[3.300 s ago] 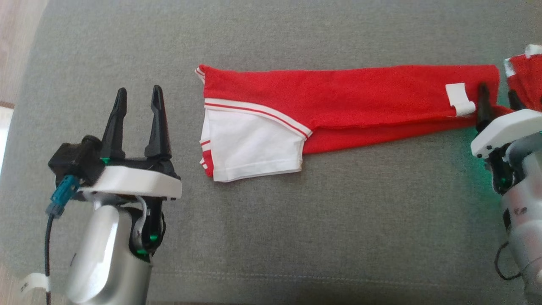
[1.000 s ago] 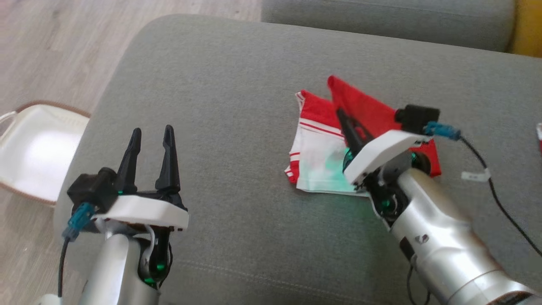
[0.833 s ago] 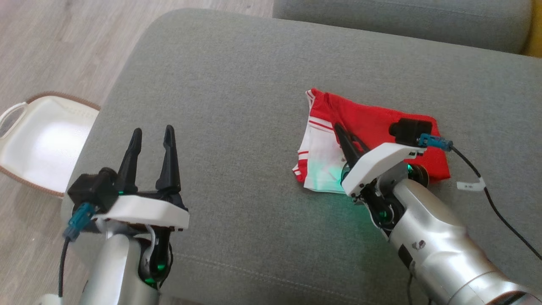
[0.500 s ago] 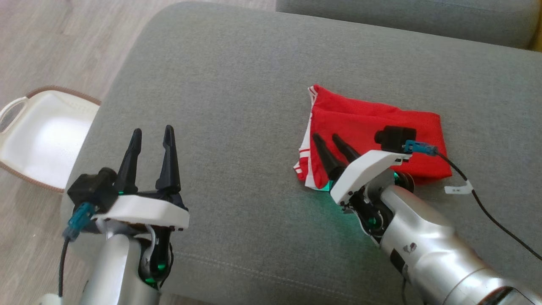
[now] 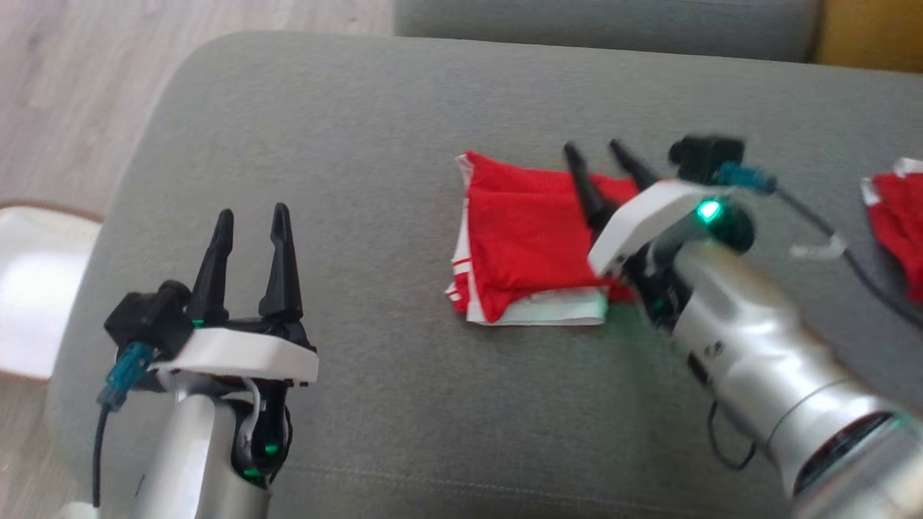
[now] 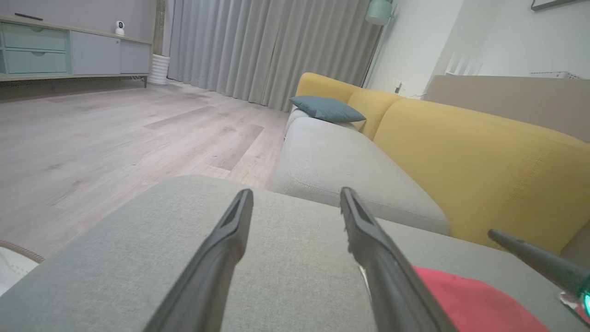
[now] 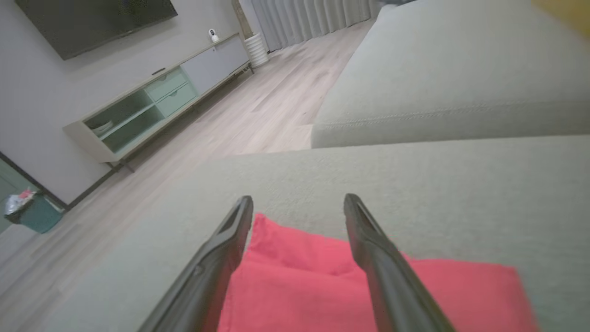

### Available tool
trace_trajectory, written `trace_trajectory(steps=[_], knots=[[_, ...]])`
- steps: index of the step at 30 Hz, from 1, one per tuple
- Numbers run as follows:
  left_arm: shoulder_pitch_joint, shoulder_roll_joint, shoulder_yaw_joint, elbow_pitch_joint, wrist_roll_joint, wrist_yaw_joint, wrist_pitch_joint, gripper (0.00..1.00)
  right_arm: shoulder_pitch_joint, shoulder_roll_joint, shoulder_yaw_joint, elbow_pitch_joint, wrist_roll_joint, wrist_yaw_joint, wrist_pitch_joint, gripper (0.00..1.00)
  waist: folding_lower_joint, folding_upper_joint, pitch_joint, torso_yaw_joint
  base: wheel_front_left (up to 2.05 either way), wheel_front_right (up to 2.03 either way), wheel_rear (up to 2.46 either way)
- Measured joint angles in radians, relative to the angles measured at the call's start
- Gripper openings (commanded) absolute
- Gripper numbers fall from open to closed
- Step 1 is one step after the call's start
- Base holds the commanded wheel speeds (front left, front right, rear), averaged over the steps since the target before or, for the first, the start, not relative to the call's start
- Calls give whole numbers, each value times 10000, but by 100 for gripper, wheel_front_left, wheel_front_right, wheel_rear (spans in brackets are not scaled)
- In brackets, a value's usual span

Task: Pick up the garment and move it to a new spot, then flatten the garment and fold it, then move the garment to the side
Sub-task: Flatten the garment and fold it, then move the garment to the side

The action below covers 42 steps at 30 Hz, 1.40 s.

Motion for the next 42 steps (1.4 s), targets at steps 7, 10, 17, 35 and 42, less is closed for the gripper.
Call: trace_trajectory(steps=[7, 10, 17, 35, 42], knots=[[-12, 0, 44, -328, 0, 100, 0, 100, -338, -1095, -1941, -679, -2577, 0, -2, 100, 0, 0, -86, -768, 0, 0, 0], [-16, 0, 42, -410, 2, 132, 0, 100, 124, -1592, -3045, -1509, -3956, 0, -6, 100, 0, 0, -107, -1038, 0, 0, 0], [-30, -2, 27, -462, 6, 163, 0, 100, 2432, -1498, -5756, -3419, -6702, 0, -29, 100, 0, 0, -106, -1519, 0, 0, 0], [243, 0, 280, -642, 115, 209, 0, 100, 5446, 59, -8667, -6017, -9166, 0, -8, 100, 0, 1, -28, -1936, 0, 0, 0], [236, 0, 105, -593, 113, 155, 0, 100, 5567, 86, -8673, -6381, -9110, 0, 207, 100, 0, 1, 120, -1825, 0, 0, 0]])
